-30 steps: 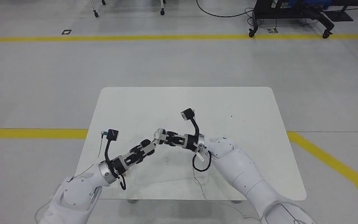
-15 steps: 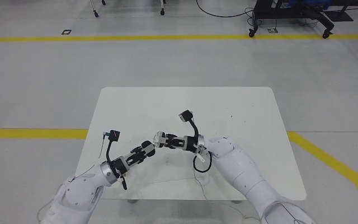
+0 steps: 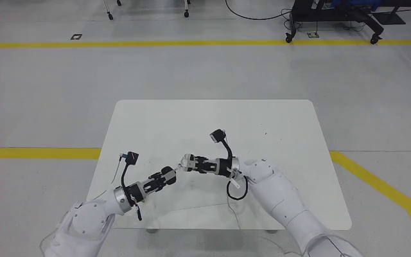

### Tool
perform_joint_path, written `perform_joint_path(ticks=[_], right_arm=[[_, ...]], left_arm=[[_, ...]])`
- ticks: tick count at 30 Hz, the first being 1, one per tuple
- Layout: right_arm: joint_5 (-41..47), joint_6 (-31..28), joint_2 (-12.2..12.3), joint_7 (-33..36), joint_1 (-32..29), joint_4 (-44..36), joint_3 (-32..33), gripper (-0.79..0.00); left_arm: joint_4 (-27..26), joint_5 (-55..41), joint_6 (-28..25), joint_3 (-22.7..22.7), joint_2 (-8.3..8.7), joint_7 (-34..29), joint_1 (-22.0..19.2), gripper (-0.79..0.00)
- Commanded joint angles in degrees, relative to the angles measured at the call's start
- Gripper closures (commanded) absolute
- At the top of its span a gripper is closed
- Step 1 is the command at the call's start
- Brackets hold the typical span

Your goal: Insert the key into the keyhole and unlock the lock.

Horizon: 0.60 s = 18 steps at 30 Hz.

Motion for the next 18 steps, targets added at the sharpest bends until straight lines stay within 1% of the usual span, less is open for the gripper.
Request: perform_joint_path(ticks=[1,4,9,10,11,13,15,17,18], right_arm=[[-0.31,1.24,0.35,1.07,-0.17,-0.31,0.45,-0.185],[-0.82,2.93,0.67,2.42,-0.48,-1.10,0.70,-0.191],[-3.30,5.37,0.73,2.33,-0.55,-2.20,0.25,-0.243],[-3.50,5.58,0.70,2.16,-0.61,-2.39,0.17,-0.243],[-3.60,5.69,0.66,2.06,-0.69,-2.58,0.11,-0.231],[-4.02,6.04,0.63,2.34,-0.70,-2.78,-0.09,-0.148],[-4.22,6.20,0.60,2.23,-0.71,-2.83,-0.11,-0.111],[-4.36,6.33,0.58,2.27,-0.71,-2.87,-0.14,0.000],[-4.51,6.46,0.57,2.28,-0.68,-2.85,-0.16,0.000]], left_arm=[[0.36,0.07,-0.52,-0.08,0.13,-1.22,-0.37,0.000],[0.58,0.73,-1.23,-0.04,0.28,-2.06,-0.65,0.000],[0.92,1.24,-1.86,0.68,0.37,-2.62,-1.02,0.000],[1.02,1.34,-1.89,0.78,0.39,-2.61,-1.12,0.000],[1.10,1.40,-1.90,0.87,0.41,-2.55,-1.19,0.000],[1.19,1.72,-1.92,1.05,0.45,-2.63,-1.36,0.000],[1.26,2.05,-1.92,1.24,0.50,-2.74,-1.50,0.000],[1.37,2.28,-1.88,1.46,0.54,-2.80,-1.58,0.000],[1.42,2.57,-1.80,1.53,0.56,-2.72,-1.66,0.000]])
